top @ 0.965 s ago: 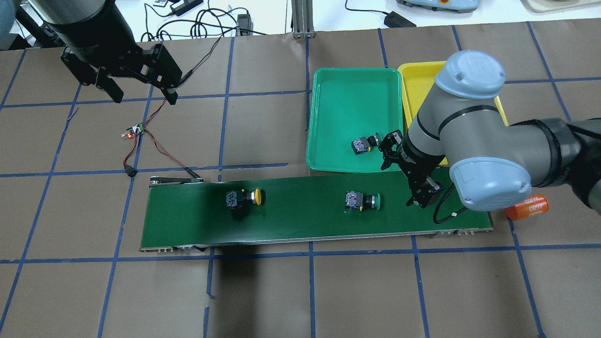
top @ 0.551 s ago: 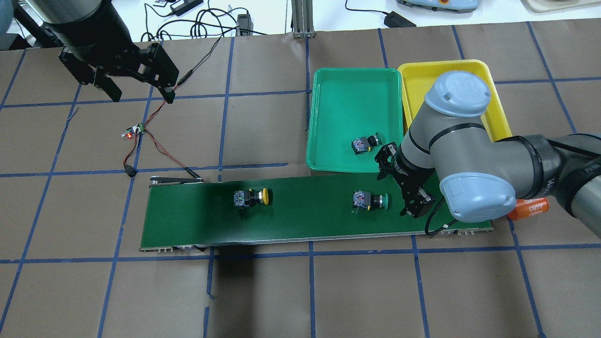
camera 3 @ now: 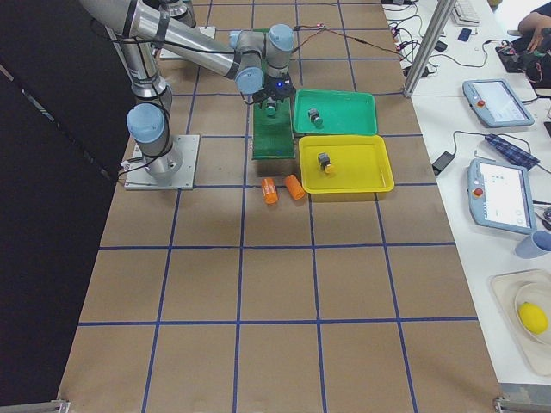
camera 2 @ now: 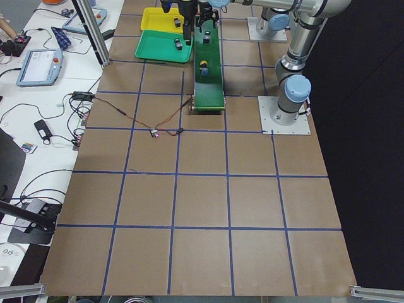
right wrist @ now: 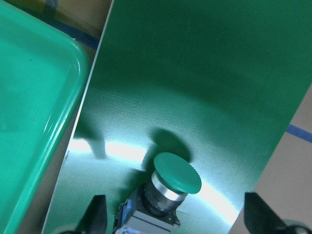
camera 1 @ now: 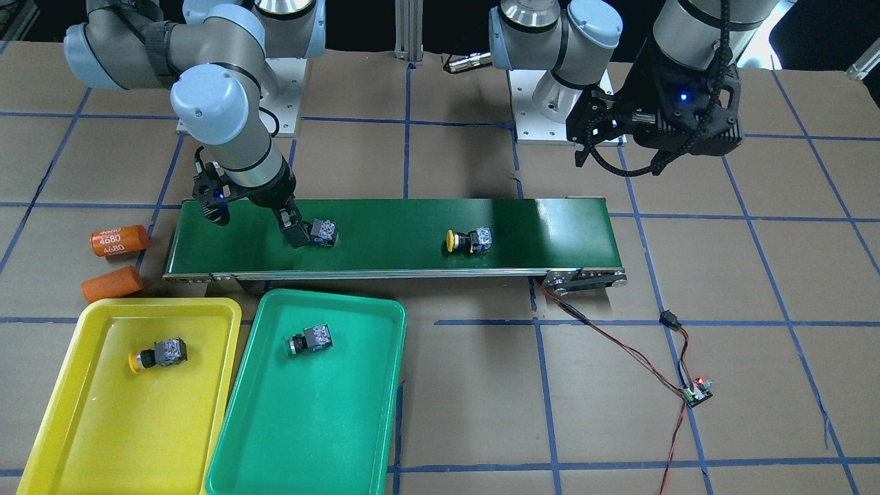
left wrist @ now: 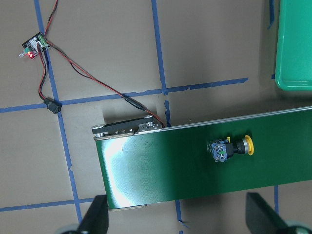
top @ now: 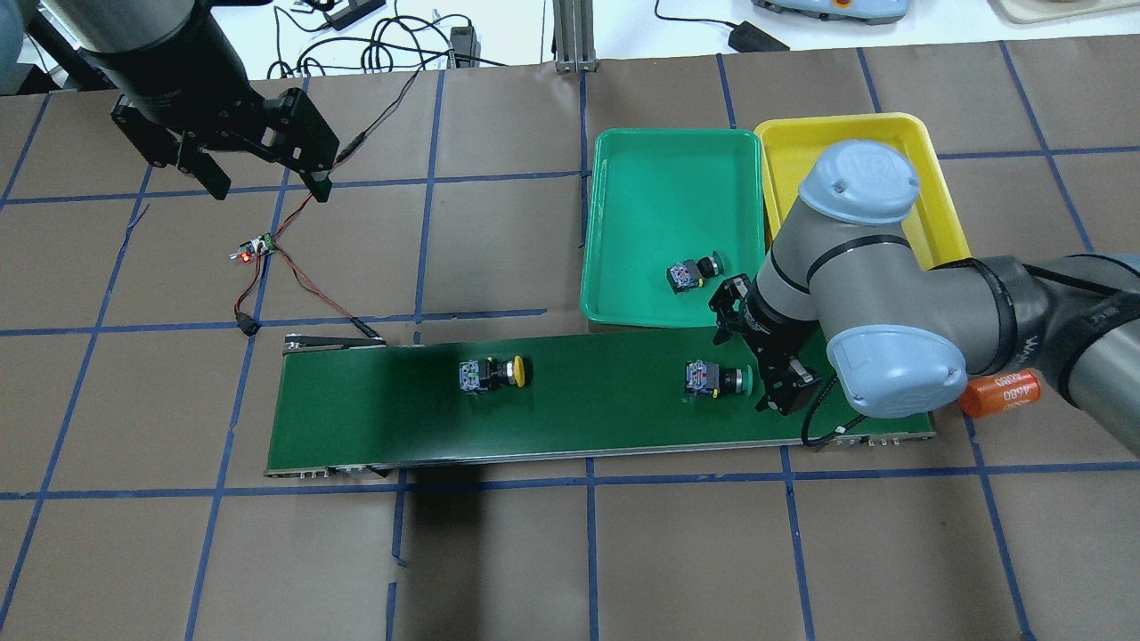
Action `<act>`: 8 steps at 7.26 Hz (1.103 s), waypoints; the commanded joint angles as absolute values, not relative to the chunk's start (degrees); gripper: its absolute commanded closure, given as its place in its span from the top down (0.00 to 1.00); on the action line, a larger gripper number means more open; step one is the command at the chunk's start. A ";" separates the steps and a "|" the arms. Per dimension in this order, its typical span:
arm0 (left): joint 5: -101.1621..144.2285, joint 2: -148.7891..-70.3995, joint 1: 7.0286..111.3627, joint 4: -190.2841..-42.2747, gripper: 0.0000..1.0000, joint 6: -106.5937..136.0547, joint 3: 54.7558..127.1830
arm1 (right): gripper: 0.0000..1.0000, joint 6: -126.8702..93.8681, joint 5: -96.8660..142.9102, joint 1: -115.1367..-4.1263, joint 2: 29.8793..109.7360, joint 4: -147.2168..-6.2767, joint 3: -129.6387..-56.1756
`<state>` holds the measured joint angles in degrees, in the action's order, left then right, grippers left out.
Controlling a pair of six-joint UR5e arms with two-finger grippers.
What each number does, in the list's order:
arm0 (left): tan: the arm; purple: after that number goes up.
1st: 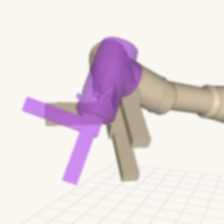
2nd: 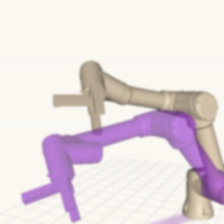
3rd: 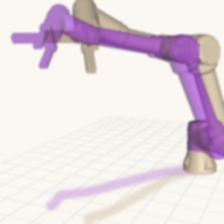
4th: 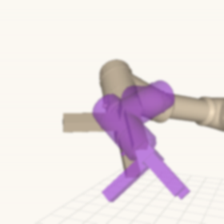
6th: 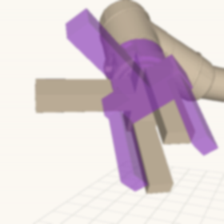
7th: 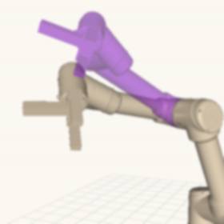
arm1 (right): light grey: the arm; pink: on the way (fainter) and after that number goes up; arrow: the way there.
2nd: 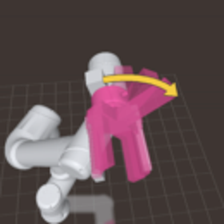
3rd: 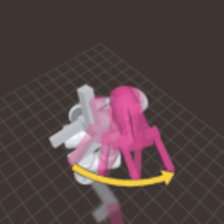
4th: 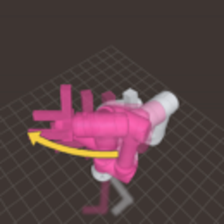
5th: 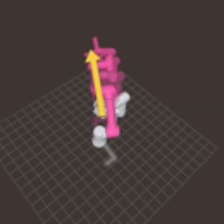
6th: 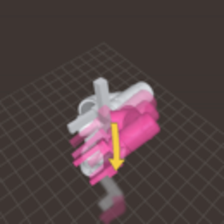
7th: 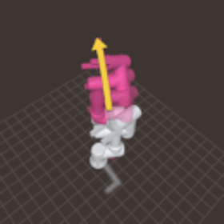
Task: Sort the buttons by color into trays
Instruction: 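Grasp the green-capped button on the belt with the right gripper while the left withdraws, then carry the green-capped button into the green tray and open the right gripper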
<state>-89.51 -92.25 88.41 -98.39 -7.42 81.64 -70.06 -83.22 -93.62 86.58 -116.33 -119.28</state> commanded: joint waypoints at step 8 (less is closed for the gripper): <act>-89.47 -92.90 88.42 -98.35 1.00 -7.47 81.74 | 0.00 -63.99 -84.55 -92.55 84.90 -117.07 -119.10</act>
<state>-89.53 -92.95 88.42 -98.37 -7.45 81.72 -65.74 -84.32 -93.03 84.69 -116.66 -119.67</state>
